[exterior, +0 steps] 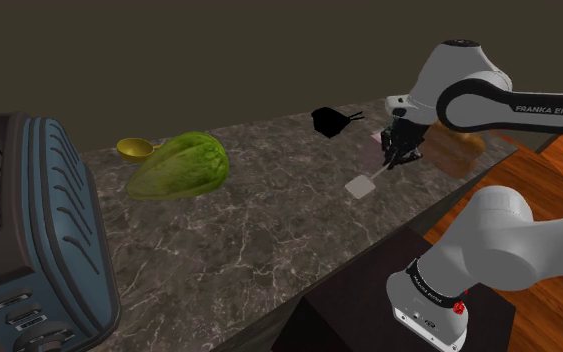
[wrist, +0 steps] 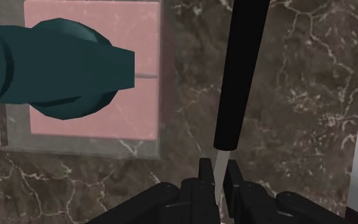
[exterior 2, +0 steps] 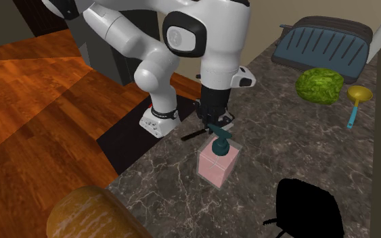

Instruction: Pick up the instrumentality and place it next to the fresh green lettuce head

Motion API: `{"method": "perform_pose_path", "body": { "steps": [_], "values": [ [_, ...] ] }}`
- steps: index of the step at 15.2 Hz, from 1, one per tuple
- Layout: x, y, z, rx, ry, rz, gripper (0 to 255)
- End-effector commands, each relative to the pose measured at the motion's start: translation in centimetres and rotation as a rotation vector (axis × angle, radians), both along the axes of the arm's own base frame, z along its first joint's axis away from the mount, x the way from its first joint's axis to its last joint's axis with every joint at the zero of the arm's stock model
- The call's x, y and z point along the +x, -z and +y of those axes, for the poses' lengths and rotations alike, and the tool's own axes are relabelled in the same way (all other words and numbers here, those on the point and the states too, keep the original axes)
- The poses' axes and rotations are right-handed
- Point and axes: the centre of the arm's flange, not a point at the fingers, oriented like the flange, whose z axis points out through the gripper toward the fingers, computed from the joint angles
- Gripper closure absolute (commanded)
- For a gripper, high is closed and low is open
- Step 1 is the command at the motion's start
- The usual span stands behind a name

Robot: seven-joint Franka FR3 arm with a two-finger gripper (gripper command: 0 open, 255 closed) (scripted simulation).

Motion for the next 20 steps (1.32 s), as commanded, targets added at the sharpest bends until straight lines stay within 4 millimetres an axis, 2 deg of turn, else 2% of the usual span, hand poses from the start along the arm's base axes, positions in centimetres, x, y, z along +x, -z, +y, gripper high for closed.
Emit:
{"method": "perform_pose_path", "body": {
  "steps": [1, 20],
  "values": [
    [0.0, -1.0, 0.0, 0.0, 0.0, 0.001, 255],
    [0.0, -11.1, 0.0, 0.0, 0.0, 0.001, 255]
  ]
}}
